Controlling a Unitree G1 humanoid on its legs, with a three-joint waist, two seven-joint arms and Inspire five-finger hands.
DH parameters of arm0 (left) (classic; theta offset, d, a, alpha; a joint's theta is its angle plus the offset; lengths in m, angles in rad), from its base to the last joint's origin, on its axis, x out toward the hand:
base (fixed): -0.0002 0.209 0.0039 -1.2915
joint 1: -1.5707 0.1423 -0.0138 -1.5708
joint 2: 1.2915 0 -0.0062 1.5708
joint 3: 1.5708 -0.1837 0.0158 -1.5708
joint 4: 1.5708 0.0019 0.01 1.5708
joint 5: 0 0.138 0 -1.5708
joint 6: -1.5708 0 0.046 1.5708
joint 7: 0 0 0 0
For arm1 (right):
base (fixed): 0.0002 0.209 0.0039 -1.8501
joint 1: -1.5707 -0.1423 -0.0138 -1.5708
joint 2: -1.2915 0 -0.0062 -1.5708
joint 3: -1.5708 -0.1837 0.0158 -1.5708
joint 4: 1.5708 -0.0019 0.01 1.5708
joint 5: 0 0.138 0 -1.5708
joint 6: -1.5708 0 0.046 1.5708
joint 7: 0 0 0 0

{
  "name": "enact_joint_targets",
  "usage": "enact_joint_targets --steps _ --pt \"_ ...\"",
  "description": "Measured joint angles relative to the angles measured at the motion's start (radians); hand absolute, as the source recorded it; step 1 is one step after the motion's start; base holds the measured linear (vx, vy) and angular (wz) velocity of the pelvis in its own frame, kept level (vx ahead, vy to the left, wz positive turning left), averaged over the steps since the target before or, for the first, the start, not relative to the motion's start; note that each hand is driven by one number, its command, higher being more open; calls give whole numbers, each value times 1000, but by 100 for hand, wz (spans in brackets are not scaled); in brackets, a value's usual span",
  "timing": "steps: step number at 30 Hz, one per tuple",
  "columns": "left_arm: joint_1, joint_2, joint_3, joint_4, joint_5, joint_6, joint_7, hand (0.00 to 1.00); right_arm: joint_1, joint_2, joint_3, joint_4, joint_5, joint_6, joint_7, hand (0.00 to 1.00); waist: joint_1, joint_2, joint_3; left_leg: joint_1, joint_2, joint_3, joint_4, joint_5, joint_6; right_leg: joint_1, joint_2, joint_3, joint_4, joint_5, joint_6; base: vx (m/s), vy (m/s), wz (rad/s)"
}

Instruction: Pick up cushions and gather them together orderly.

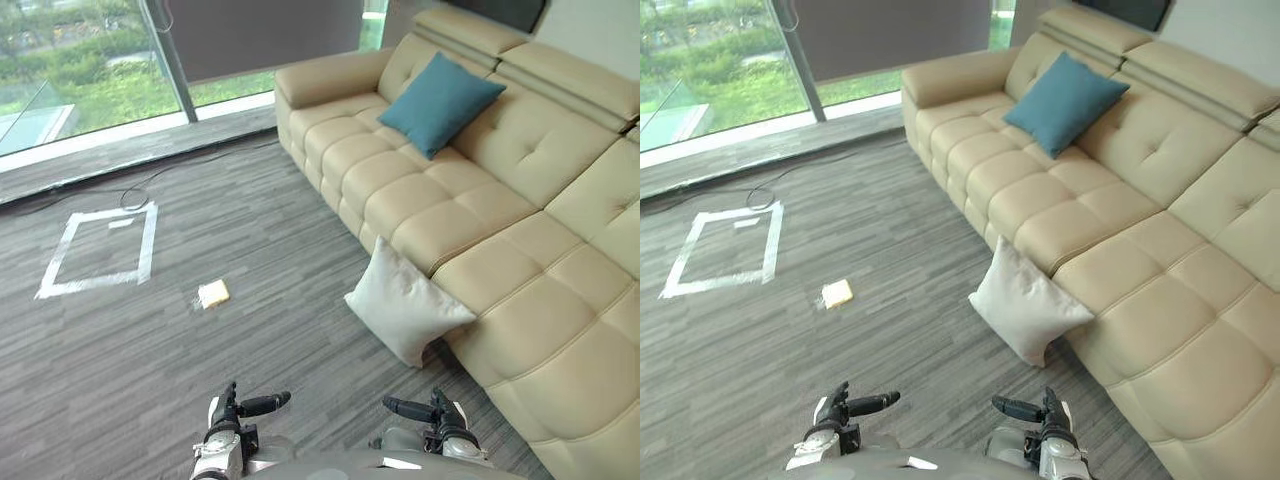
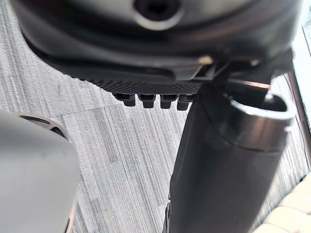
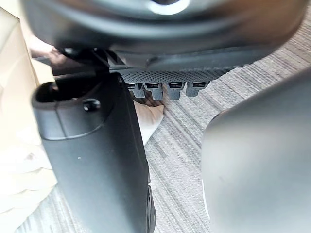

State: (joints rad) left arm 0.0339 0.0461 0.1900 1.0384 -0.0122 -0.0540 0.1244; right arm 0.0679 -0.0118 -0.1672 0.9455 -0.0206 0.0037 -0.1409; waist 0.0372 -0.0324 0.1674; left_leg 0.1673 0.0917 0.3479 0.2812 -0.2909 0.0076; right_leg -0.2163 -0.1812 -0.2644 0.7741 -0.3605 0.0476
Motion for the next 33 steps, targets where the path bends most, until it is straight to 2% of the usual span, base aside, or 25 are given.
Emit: enact_joint_targets --steps 1,2,3,4,5,7,8,9,10,11,14,15,17,18,21,22,23,24,25,26,28,29,30,32,33 --pt "0 2 -7 9 0 0 0 100 -9 0 -8 0 0 -1 0 100 -6 2 2 24 5 10 -15 1 -10 -28 1 -46 -80 9 -7 352 -124 -23" --pt "2 7 -12 13 0 1 -2 100 -10 3 -9 1 0 -2 -1 100 -10 -2 0 39 6 20 -22 2 -29 -33 5 -75 -193 92 -50 474 -165 -18" --pt "2 4 -12 21 1 1 -3 100 -8 6 -14 2 2 0 -1 100 -16 0 -2 53 11 22 -19 -7 -57 -12 20 -83 -201 141 -111 452 -173 -28" --pt "0 -19 -8 28 3 2 -4 100 -12 -10 -15 4 -10 -5 -1 100 -14 36 1 60 45 24 1 0 -75 6 55 -84 -212 139 -119 512 -229 -31" --pt "1 -29 -8 28 11 1 -14 100 -12 -14 -30 3 -17 -8 -1 100 -15 49 2 60 60 21 23 16 -74 28 71 -83 -231 131 -131 446 -239 -36" --pt "-2 -39 -6 24 26 1 -25 100 -12 -13 -53 8 -17 -6 -2 100 -21 63 -2 55 78 11 86 66 -84 70 91 -83 -265 124 -133 339 -226 -15" --pt "-2 -43 11 12 27 0 -26 100 -6 -14 -49 9 -17 -5 -3 100 -23 59 3 8 110 -18 235 103 -107 128 112 -76 -321 114 -133 211 -168 -11" --pt "-1 -46 27 4 27 -2 -26 100 -4 -16 -42 10 -18 -4 -3 100 -23 57 7 -29 127 -41 332 127 -103 153 123 -72 -344 110 -135 224 -175 -23" --pt "1 -49 37 -1 27 -3 -25 100 -5 -20 -33 14 -17 -3 -2 100 -16 60 8 -79 149 -69 448 108 -111 175 136 -53 -360 108 -139 133 -58 -59" --pt "14 -51 65 -13 22 -2 -25 100 -9 -22 -28 26 -17 -1 -3 100 -12 60 9 -137 159 -91 545 44 -107 211 153 -23 -380 107 -140 181 -49 -62" --pt "24 -53 70 -37 22 -6 -23 100 -9 -18 -28 33 -16 2 -3 100 -9 51 10 -194 141 -94 488 -1 -95 239 159 23 -400 105 -136 134 59 -73" --pt "20 -51 71 -43 21 -12 -23 100 -9 -16 -27 33 -16 7 -7 100 -4 47 10 -253 110 -139 394 -14 -80 251 160 71 -411 105 -129 98 91 -63" --pt "17 -51 71 -44 20 -13 -21 100 -7 -16 -25 36 -16 10 -12 100 6 44 9 -286 74 -213 313 -14 -79 257 158 122 -412 98 -117 146 156 -91" --pt "15 -50 71 -45 18 -19 -21 100 -10 -18 -9 44 -16 13 -16 100 11 40 9 -306 47 -275 255 -10 -82 264 153 166 -410 90 -105 195 226 -95" --pt "18 -49 71 -43 11 -27 -19 100 -11 -23 13 49 -16 14 -16 100 11 38 5 -317 16 -324 166 18 -81 266 147 235 -396 66 -65 165 222 -77" --pt "22 -51 71 -40 0 -29 -14 100 -10 -28 21 51 -15 14 -15 100 13 45 0 -306 19 -325 144 83 -80 262 152 275 -373 46 -44 286 379 -113" --pt "22 -38 73 -31 -6 -26 -13 100 -2 -19 32 53 -16 17 -16 100 13 31 -25 -293 9 -278 156 84 -70 258 138 328 -363 29 -22 301 382 -98" --pt "26 -31 73 -30 -6 -24 -12 100 5 -15 33 52 -16 16 -15 100 14 21 -36 -290 3 -262 155 77 -67 254 130 343 -367 27 -16 290 310 -101" --pt "32 -15 73 -22 -4 -23 -13 100 17 5 33 51 -16 16 -13 100 14 -10 -60 -278 -13 -214 153 55 -55 249 105 381 -369 21 0 298 275 -74" --pt "27 -4 72 -8 -1 -22 -14 100 22 16 31 51 -16 16 -13 100 13 -26 -70 -262 -24 -187 145 45 -47 246 90 395 -365 22 6 291 253 -69" --pt "20 3 70 9 1 -19 -14 100 25 23 31 51 -17 16 -10 100 14 -33 -74 -214 -37 -146 116 36 -32 227 72 401 -303 35 27 267 219 -57" --pt "21 0 70 13 1 -12 -12 100 22 19 30 50 -17 16 -9 100 14 -26 -70 -160 -40 -113 77 30 -21 186 63 381 -190 56 49 258 210 -61" --pt "21 -1 70 13 0 -10 -12 100 21 17 29 50 -17 16 -9 100 14 -22 -67 -141 -39 -106 65 29 -19 171 57 369 -154 57 52 204 155 -56" --pt "21 -6 58 18 0 -6 -4 100 14 6 31 49 -17 14 -9 100 11 -11 -65 -54 -32 -73 2 28 -18 125 29 237 -42 33 15 159 35 -48" --pt "22 -10 46 18 0 -6 -3 100 11 3 30 48 -18 12 -9 100 11 -3 -60 -22 -19 -58 -26 28 -18 108 28 153 -43 22 -5 191 -46 -32"
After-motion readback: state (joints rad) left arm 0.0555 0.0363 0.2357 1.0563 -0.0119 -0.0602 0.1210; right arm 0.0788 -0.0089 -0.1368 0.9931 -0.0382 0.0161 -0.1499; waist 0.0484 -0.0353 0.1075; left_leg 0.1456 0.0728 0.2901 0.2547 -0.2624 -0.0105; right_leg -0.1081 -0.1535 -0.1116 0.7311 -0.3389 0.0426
